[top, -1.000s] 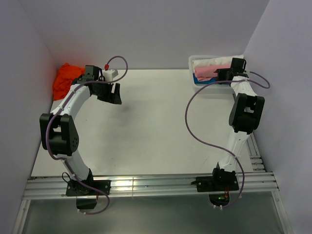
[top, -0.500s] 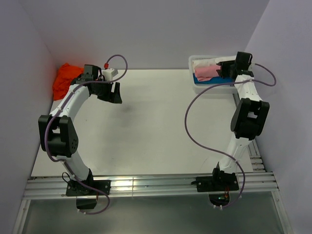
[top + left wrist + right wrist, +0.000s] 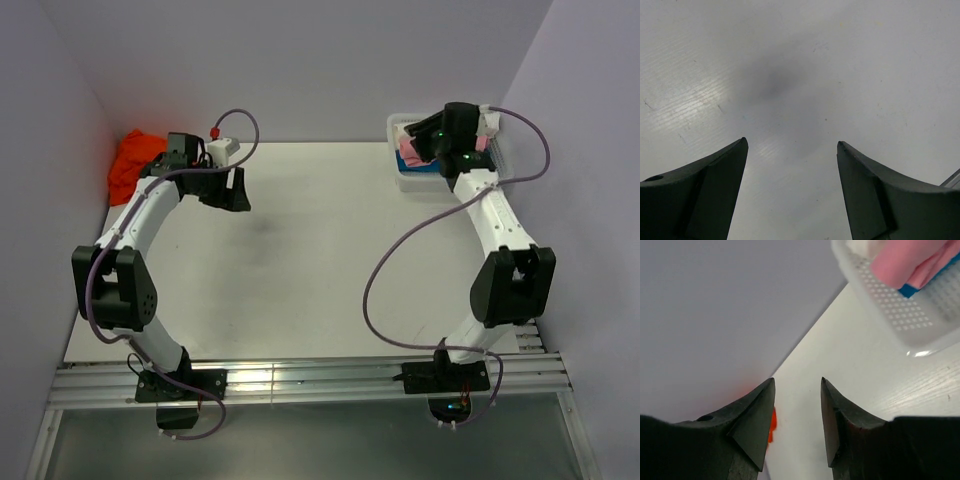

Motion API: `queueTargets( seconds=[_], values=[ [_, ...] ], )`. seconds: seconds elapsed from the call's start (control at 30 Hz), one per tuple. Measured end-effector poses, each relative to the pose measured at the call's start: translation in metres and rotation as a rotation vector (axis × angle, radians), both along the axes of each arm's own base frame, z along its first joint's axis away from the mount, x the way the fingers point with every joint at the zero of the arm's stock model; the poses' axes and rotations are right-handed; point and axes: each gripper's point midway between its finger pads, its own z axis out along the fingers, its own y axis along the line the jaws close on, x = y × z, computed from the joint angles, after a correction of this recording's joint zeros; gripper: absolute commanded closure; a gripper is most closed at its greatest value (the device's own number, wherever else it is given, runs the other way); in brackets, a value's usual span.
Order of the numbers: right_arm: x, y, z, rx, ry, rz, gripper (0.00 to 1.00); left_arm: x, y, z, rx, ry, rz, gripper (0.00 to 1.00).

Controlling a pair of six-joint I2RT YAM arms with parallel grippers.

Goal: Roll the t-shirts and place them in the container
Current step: Place the rolled tshirt into the container

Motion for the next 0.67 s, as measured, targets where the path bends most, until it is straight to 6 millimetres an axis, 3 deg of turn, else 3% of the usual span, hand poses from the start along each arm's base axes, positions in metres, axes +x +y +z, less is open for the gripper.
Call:
queueTargets(
  seconds=[0.1,0.2,0.3,0.4,0.53,0.67],
  values=[
    [-0.028,0.044,0.014,-0.092,-0.048,0.067,0.49,-0.007,0.001,0.004,-0.001,-0.012,0.001,0.22],
    [-0.073,0.086,0.018,-0.167,-0.092,0.145,0.48,-0.015,0.003,0.006,-0.002,-0.02,0.003,0.22],
    [-0.124,0.11,0.017,-0.221,-0.136,0.202,0.47,-0.024,0.005,0.007,-0.003,-0.025,0.006,0.22],
    [-0.164,0.108,0.012,-0.255,-0.173,0.205,0.45,-0.034,0.007,0.007,-0.002,-0.027,0.008,0.22],
    [-0.21,0.091,-0.002,-0.28,-0.215,0.19,0.43,-0.045,0.01,0.008,0.005,-0.034,0.015,0.22],
    [-0.235,0.068,-0.009,-0.303,-0.244,0.159,0.38,-0.052,0.013,0.015,0.014,-0.062,0.028,0.22]
  ],
)
